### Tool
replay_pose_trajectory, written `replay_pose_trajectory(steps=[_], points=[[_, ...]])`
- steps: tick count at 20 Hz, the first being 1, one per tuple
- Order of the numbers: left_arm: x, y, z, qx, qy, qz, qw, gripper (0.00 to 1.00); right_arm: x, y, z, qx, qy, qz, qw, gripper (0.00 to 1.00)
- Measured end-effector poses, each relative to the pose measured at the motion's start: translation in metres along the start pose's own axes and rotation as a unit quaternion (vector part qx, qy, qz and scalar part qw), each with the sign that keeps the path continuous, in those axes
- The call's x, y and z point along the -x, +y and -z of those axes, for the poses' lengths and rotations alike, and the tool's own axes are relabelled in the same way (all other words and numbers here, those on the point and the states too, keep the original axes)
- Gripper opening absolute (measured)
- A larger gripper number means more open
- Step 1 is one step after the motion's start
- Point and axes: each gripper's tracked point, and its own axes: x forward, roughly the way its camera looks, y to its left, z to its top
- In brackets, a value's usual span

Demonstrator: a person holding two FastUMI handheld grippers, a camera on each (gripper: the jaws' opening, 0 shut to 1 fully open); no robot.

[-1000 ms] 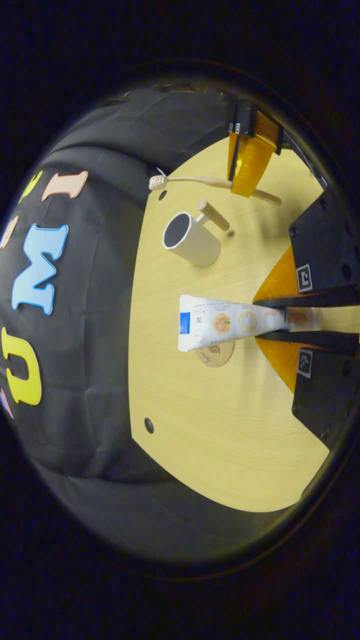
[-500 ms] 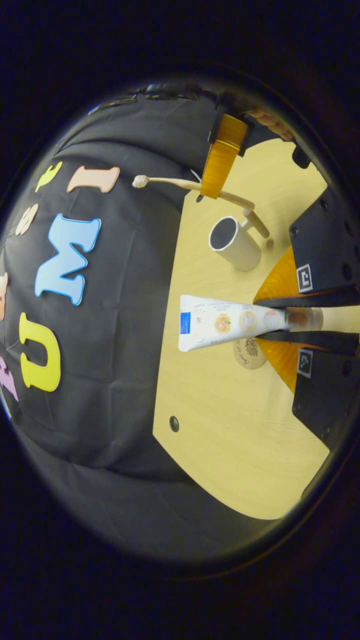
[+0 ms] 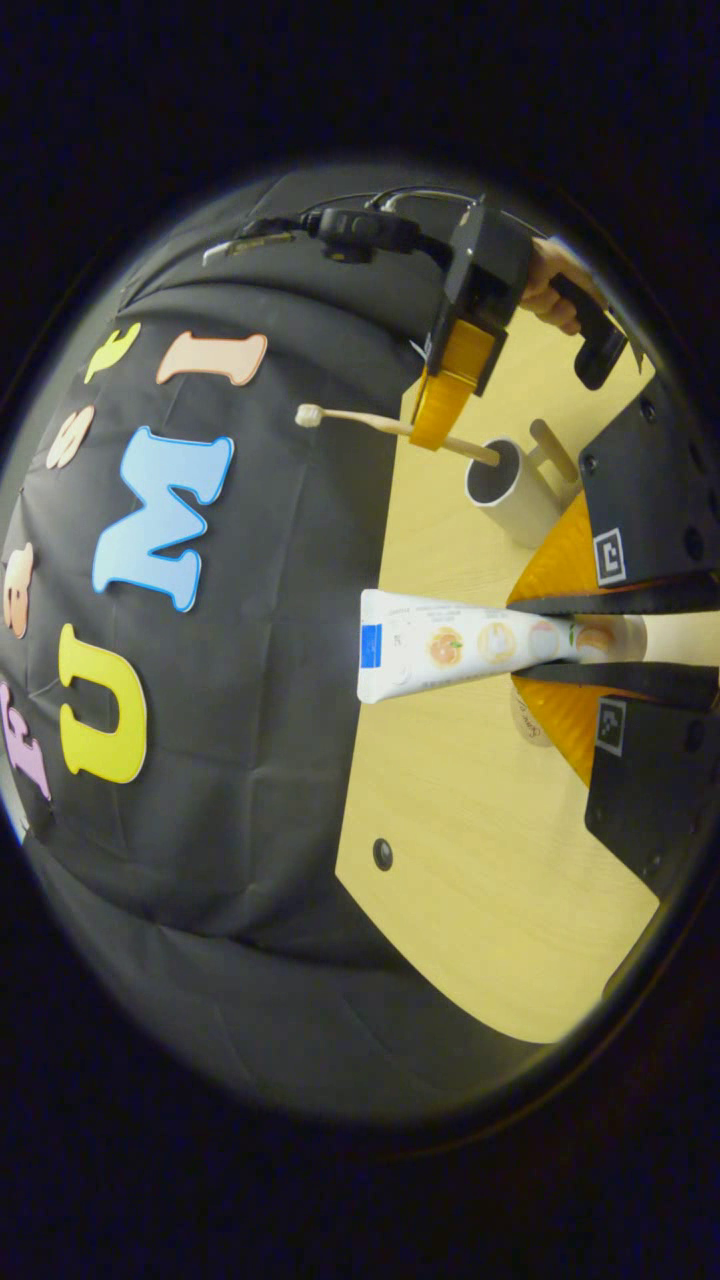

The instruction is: Put the toothbrush and toothpaste on the desktop into the cup, then pick up the cup and place it on the coaster on the desktop.

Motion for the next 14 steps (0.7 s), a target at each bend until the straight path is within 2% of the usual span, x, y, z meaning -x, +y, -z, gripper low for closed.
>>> replay_pose_trajectory(steps=[8, 9, 12, 13, 14], points=[[-0.014, -0.011, 0.008, 0.011, 0.011, 0.001, 1.000, 0.27, -0.014, -0.007, 0.041, 0.046, 0.067, 0.006, 0.997, 0.05], [-0.014, -0.013, 0.009, 0.012, 0.011, 0.001, 1.000, 0.27, -0.013, -0.008, 0.043, 0.050, 0.071, 0.008, 0.996, 0.00], [-0.017, -0.020, 0.007, 0.014, 0.008, 0.004, 1.000, 0.28, -0.007, -0.009, 0.045, 0.047, 0.079, 0.001, 0.996, 0.15], [-0.019, -0.022, 0.007, 0.015, 0.007, 0.004, 1.000, 0.26, -0.006, -0.008, 0.046, 0.045, 0.081, -0.004, 0.996, 0.22], [-0.020, -0.025, 0.006, 0.018, 0.004, 0.006, 1.000, 0.26, -0.003, -0.010, 0.047, 0.045, 0.083, -0.001, 0.996, 0.34]])
